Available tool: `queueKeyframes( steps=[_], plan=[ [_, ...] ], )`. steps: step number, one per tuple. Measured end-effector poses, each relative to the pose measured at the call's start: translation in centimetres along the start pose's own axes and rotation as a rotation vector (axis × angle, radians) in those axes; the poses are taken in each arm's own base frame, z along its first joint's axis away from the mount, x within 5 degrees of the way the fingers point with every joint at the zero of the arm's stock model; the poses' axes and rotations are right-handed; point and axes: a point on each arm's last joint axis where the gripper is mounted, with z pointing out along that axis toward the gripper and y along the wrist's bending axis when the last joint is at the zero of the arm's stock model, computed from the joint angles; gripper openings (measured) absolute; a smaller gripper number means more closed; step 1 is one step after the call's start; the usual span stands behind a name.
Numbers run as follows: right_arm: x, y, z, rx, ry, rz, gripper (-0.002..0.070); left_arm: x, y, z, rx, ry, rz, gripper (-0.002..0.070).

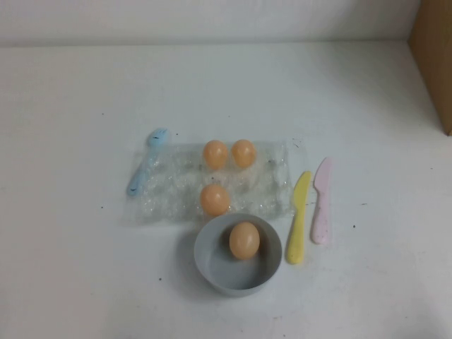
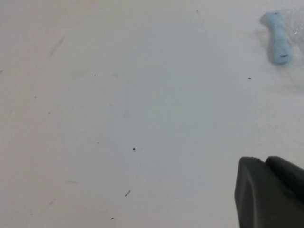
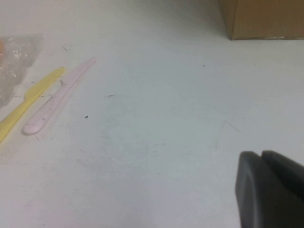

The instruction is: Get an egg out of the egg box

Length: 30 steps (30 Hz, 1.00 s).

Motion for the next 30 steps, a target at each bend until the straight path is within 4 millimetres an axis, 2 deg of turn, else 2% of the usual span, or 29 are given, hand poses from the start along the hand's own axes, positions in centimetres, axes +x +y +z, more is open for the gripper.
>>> queueKeyframes(
  steps=[4, 7, 12, 17, 19, 30],
  plan=[
    [0.0, 0.0, 0.0, 0.000, 0.000, 0.000, -0.0017, 0.0, 0.0, 0.0, 0.002, 0.000, -0.004, -0.0001],
    [0.0, 0.0, 0.0, 0.000, 0.000, 0.000, -0.0017, -0.2, -0.2, 0.0, 0.020, -0.024, -0.076, -0.0001],
    [0.0, 0.0, 0.0, 0.000, 0.000, 0.000, -0.0017, -1.3, -0.4, -0.1, 0.068, -0.134, -0.303, -0.0001],
    [0.0, 0.0, 0.0, 0.000, 0.000, 0.000, -0.0017, -2.1, -0.6, -0.3, 0.144, -0.205, -0.682, -0.0001],
    [0.0, 0.0, 0.0, 0.000, 0.000, 0.000, -0.0017, -2.3, -0.6, -0.3, 0.161, -0.215, -0.765, -0.0001],
    [0.0, 0.0, 0.0, 0.000, 0.000, 0.000, -0.0017, -2.5, -0.6, -0.4, 0.181, -0.228, -0.865, -0.0001]
  ],
)
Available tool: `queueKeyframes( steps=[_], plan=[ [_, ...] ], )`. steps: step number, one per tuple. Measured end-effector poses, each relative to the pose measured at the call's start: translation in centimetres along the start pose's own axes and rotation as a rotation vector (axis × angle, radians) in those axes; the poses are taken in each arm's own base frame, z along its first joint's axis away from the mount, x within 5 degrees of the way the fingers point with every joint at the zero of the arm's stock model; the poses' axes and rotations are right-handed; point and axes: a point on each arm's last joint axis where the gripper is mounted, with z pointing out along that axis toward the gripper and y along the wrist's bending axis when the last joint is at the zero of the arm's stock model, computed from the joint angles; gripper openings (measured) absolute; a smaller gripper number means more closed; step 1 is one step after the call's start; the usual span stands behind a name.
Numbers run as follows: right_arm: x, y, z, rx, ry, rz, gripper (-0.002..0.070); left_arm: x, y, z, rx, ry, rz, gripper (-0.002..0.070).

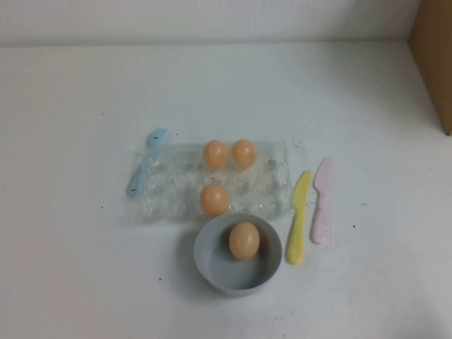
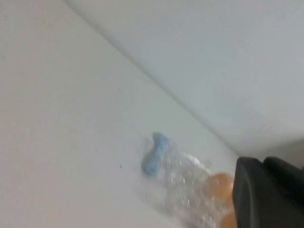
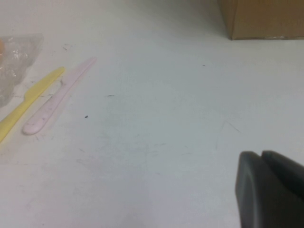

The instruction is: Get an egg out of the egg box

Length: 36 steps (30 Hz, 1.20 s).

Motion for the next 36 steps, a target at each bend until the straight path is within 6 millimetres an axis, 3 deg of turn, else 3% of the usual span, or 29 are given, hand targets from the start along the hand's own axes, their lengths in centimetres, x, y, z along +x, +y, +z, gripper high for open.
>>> queueKeyframes(
  steps=[2, 6, 14, 19, 25, 28, 36],
  plan=[
    [0.0, 0.0, 0.0, 0.000, 0.000, 0.000, -0.0017, 0.3, -0.5, -0.2, 0.004, 0.079, 0.035, -0.0001],
    [0.0, 0.0, 0.0, 0.000, 0.000, 0.000, -0.0017, -0.7, -3.3, -1.2, 0.072, 0.219, 0.225, -0.0001],
    [0.0, 0.0, 0.0, 0.000, 0.000, 0.000, -0.0017, -5.5, -11.0, -1.7, 0.205, 0.565, 0.612, -0.0001],
    [0.0, 0.0, 0.0, 0.000, 0.000, 0.000, -0.0017, -7.9, -14.2, 0.8, 0.294, 0.819, 0.797, -0.0001],
    [0.0, 0.0, 0.0, 0.000, 0.000, 0.000, -0.0017, -9.7, -16.8, 5.3, 0.426, 0.953, 0.946, -0.0001],
    [0.0, 0.0, 0.0, 0.000, 0.000, 0.000, -0.0017, -9.6, -17.9, 7.9, 0.473, 1.017, 1.015, -0.0001],
    [0.0, 0.0, 0.0, 0.000, 0.000, 0.000, -0.0017, -7.1, -19.3, 14.5, 0.471, 1.204, 1.292, -0.0001]
  ],
)
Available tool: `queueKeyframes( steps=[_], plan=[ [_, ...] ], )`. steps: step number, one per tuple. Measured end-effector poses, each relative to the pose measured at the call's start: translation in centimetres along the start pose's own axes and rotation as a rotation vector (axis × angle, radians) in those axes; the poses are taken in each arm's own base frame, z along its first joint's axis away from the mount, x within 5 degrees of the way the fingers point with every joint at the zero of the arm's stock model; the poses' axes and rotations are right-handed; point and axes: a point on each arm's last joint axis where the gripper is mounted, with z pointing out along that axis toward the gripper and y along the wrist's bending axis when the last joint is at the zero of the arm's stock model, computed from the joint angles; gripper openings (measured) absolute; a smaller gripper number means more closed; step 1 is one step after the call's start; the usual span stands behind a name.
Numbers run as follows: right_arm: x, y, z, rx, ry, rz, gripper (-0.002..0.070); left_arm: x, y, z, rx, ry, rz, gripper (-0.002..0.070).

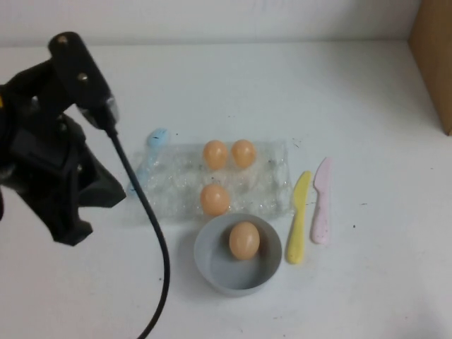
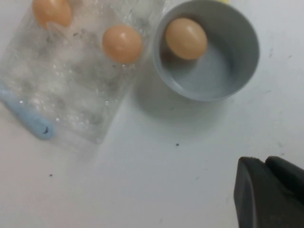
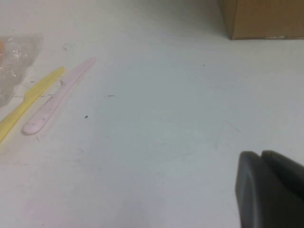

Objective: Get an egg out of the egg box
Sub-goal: Pick up the egg from the plastic box

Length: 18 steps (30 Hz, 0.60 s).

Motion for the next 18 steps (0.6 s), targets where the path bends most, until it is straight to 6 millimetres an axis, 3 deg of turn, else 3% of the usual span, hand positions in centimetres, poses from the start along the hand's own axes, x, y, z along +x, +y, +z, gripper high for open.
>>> queueKeyframes(
  steps=[7, 11, 15, 18],
  plan=[
    [0.0, 0.0, 0.0, 0.000, 0.000, 0.000, -0.0017, -3.0, 2.4, 2.9, -0.023, 0.105, 0.164, 0.0041],
    [0.0, 0.0, 0.0, 0.000, 0.000, 0.000, -0.0017, -4.4, 2.5, 5.0, -0.008, 0.107, 0.287, 0.0189],
    [0.0, 0.0, 0.0, 0.000, 0.000, 0.000, -0.0017, -5.8, 2.6, 7.4, -0.028, 0.087, 0.410, 0.0389],
    [0.0, 0.0, 0.0, 0.000, 0.000, 0.000, -0.0017, -6.5, 2.9, 9.2, -0.054, 0.077, 0.454, 0.0456]
  ],
)
